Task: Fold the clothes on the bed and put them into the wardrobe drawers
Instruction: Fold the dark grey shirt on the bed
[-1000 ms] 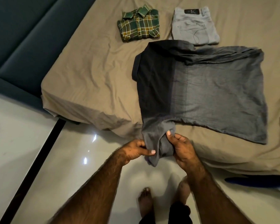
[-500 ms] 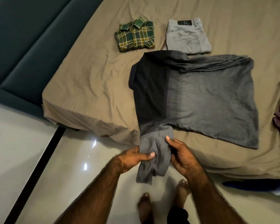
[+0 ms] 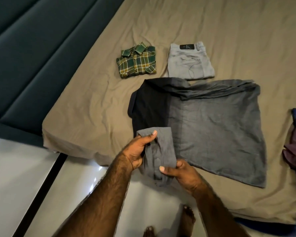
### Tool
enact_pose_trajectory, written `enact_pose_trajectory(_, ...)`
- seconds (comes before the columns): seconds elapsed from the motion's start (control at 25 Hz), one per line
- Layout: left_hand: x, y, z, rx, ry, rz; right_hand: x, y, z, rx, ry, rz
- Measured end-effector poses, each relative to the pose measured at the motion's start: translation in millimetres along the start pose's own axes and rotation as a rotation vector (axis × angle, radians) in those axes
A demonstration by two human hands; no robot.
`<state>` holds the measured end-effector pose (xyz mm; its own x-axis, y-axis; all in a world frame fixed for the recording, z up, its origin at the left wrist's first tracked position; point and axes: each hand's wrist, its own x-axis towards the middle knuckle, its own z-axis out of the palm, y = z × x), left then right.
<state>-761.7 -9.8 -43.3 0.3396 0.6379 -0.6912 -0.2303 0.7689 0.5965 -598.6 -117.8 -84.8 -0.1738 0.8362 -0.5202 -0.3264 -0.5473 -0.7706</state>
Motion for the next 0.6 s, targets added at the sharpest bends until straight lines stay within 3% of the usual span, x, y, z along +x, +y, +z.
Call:
enact_pose_trajectory(0.16,17.1,18.5,6.1,0.257,-0.109,-0.208,32.3,-56.9,-24.2,0.207,0.074,-0.114)
enact_pose_trajectory(0.24,36.0,34.1,13.3,0.45,-0.173,-0.223,68.7,-90.7,-42.8,0.19,0.153,-0.087)
enact_pose_trajectory(0.32,54.2,61.4,23.4,0.449,-0.128,-0.13,97.7,-124.3,-45.9,0.164,0.231,-0.06)
enact_pose_trajectory(0.48,115.4,151.3,53.4,-0.022,-0.146,0.085,152.1,-218.1,-46.2,0.385,0.19,-0.155)
enact_pose_trajectory(0.52,144.6,171.0,59.8,0.035,-0.115,0.117,177.2,-233.7,-57.1,0.349,0.228,-0.172)
enact_pose_trajectory(0.6,170.9,167.8,51.8,0.358,0.11,0.233,198.4,-222.3,-77.7,0.122,0.399,-0.181)
